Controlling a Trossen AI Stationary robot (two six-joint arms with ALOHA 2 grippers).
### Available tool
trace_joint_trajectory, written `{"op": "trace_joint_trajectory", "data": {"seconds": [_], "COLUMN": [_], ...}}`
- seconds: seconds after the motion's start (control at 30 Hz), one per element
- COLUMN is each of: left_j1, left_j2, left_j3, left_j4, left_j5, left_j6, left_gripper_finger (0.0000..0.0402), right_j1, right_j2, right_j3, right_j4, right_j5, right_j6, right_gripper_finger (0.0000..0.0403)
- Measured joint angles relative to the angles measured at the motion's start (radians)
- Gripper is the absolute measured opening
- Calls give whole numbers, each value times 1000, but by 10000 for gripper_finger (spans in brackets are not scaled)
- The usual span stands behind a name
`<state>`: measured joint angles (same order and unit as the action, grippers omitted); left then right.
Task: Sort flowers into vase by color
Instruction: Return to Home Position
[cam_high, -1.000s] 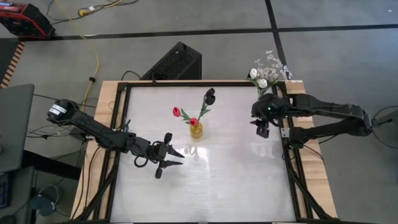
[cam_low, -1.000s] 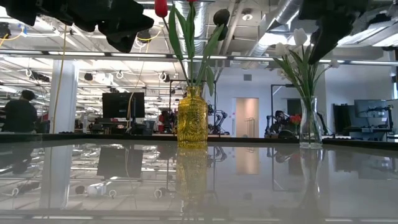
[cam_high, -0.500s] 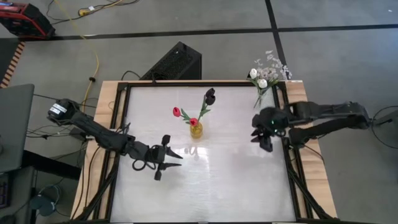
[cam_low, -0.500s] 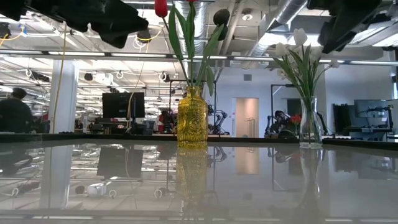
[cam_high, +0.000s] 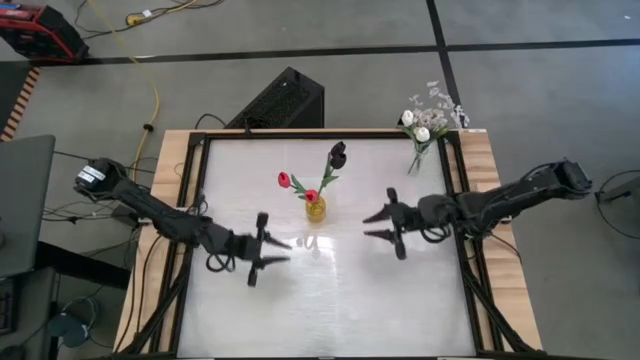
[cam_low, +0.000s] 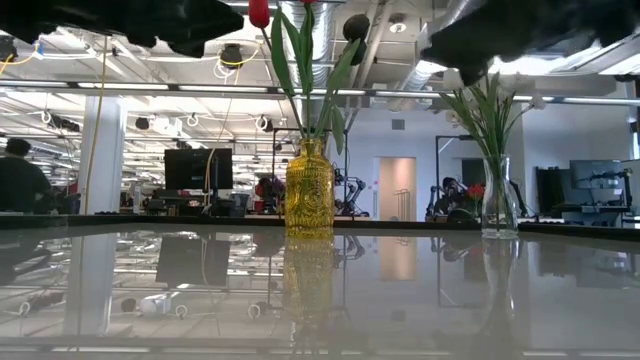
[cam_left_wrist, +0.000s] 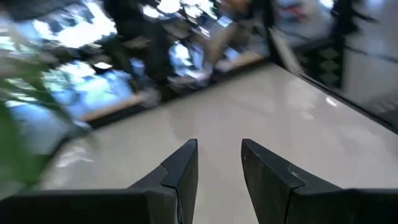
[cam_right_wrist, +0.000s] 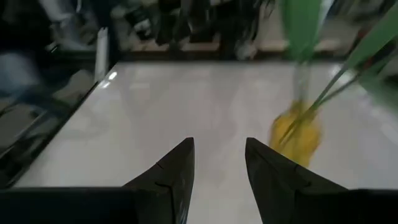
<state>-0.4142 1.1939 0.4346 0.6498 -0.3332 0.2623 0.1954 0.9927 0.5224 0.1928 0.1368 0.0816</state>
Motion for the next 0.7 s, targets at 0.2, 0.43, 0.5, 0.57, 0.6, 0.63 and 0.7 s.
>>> {"op": "trace_joint_trajectory", "data": {"seconds": [0.2, 0.43, 0.5, 0.57, 0.6, 0.63, 0.7], "left_j1": [125, 192, 194, 193, 193, 193, 193], "left_j2": [-253, -642, -730, -809, -846, -879, -935], "left_j3": [-84, -115, -125, -143, -151, -161, -188], "left_j4": [-49, -345, -395, -460, -484, -504, -518], "left_j5": [12, -2, -4, -4, -3, -4, -4], "left_j6": [-69, -193, -224, -251, -265, -278, -296], "left_gripper_finger": [112, 112, 112, 112, 112, 112, 112], "right_j1": [-207, -414, -436, -441, -440, -436, -423], "right_j2": [-7, -97, -126, -149, -158, -167, -183], "right_j3": [3, 5, 5, 5, 5, 5, 5], "right_j4": [78, -13, -74, -127, -152, -171, -205], "right_j5": [-194, -345, -346, -346, -346, -346, -345], "right_j6": [-80, -82, -82, -83, -87, -87, -82], "right_gripper_finger": [135, 65, 41, 20, 16, 16, 20]}}
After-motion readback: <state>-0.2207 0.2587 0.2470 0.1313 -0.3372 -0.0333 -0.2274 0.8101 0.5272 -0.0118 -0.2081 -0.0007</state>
